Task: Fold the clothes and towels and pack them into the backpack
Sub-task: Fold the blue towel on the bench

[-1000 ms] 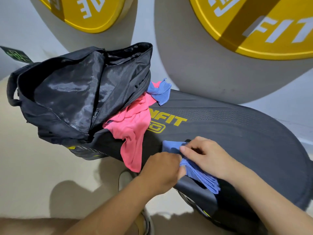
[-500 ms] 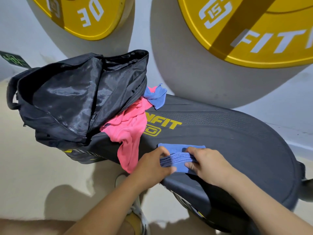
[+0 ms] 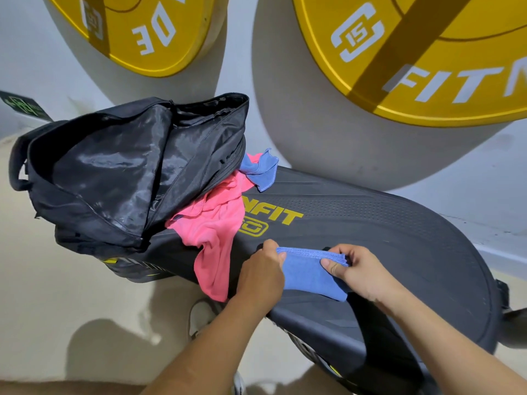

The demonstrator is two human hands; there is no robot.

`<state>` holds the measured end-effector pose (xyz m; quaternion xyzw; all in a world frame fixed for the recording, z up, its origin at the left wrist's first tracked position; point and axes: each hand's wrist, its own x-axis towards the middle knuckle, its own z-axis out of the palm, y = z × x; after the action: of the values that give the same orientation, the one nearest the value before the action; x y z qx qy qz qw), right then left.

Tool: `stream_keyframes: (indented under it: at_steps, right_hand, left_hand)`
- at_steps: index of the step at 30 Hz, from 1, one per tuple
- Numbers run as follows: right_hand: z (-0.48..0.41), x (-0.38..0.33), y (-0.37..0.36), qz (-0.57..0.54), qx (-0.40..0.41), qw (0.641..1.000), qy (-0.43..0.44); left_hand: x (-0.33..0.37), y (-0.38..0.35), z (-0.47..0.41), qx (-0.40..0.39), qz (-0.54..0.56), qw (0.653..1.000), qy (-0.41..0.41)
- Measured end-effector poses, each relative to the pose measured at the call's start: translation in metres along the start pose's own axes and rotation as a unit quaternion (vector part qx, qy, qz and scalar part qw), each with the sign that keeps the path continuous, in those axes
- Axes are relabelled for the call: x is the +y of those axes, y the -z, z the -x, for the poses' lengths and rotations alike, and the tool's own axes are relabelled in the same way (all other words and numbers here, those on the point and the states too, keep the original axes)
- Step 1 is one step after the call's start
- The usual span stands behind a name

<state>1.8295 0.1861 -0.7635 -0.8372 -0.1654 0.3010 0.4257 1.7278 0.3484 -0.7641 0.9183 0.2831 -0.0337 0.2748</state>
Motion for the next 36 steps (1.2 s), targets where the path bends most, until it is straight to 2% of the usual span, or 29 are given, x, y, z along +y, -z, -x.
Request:
stream_keyframes:
  at_steps: [5,10,13,15,17,19,21,25,29,31,33,34,35,36]
  right_hand:
    - [-0.008,-0.002,-0.007,0.007,0.04,0.999,-0.03]
    - [-0.015,-0.004,-0.01,0.001,0.058,0.997,-0.057]
    - [-0.017,-0.004,-0.012,-0.001,0.068,0.996,-0.061]
    - [-0.017,-0.005,-0.013,0.003,0.075,0.995,-0.067]
    - [-0.019,-0.005,-0.015,0.016,0.082,0.994,-0.074]
    - [-0.021,-0.004,-0.015,0.027,0.086,0.993,-0.074]
    - [-0.022,-0.003,-0.015,0.028,0.087,0.993,-0.073]
    - [-0.021,-0.002,-0.015,0.01,0.082,0.994,-0.077]
    - [-0.01,-0.004,-0.012,-0.044,0.089,0.992,-0.076]
    - [0.004,-0.009,-0.014,0.053,0.183,0.981,-0.023]
    - [0.016,-0.019,-0.015,0.181,0.288,0.931,0.135]
    - [0.018,-0.025,-0.015,0.214,0.287,0.909,0.212]
    - [0.018,-0.028,-0.014,0.24,0.24,0.908,0.247]
    - [0.016,-0.029,-0.012,0.261,0.172,0.918,0.245]
  left_hand:
    - [0.002,-0.004,0.001,0.029,-0.017,0.999,0.006]
    - [0.006,0.001,-0.01,0.022,-0.038,0.999,0.023]
    - [0.008,0.001,-0.009,0.047,-0.093,0.995,0.004]
    - [0.012,0.004,-0.009,0.11,-0.185,0.972,-0.092]
    - [0.016,0.011,-0.01,0.169,-0.24,0.931,-0.217]
    - [0.017,0.012,-0.008,0.168,-0.242,0.891,-0.346]
    - [0.012,0.005,0.0,0.131,-0.257,0.87,-0.4]
    - [-0.009,-0.02,0.016,0.073,-0.261,0.899,-0.345]
    - [-0.002,-0.023,0.022,0.074,-0.251,0.908,-0.328]
    - [0.001,-0.022,0.021,0.068,-0.241,0.916,-0.314]
    - [0.001,-0.02,0.017,0.08,-0.234,0.913,-0.324]
    - [0.001,-0.019,0.015,0.08,-0.231,0.911,-0.331]
    - [0.001,-0.018,0.014,0.069,-0.226,0.913,-0.331]
    - [0.0,-0.018,0.013,0.052,-0.223,0.917,-0.325]
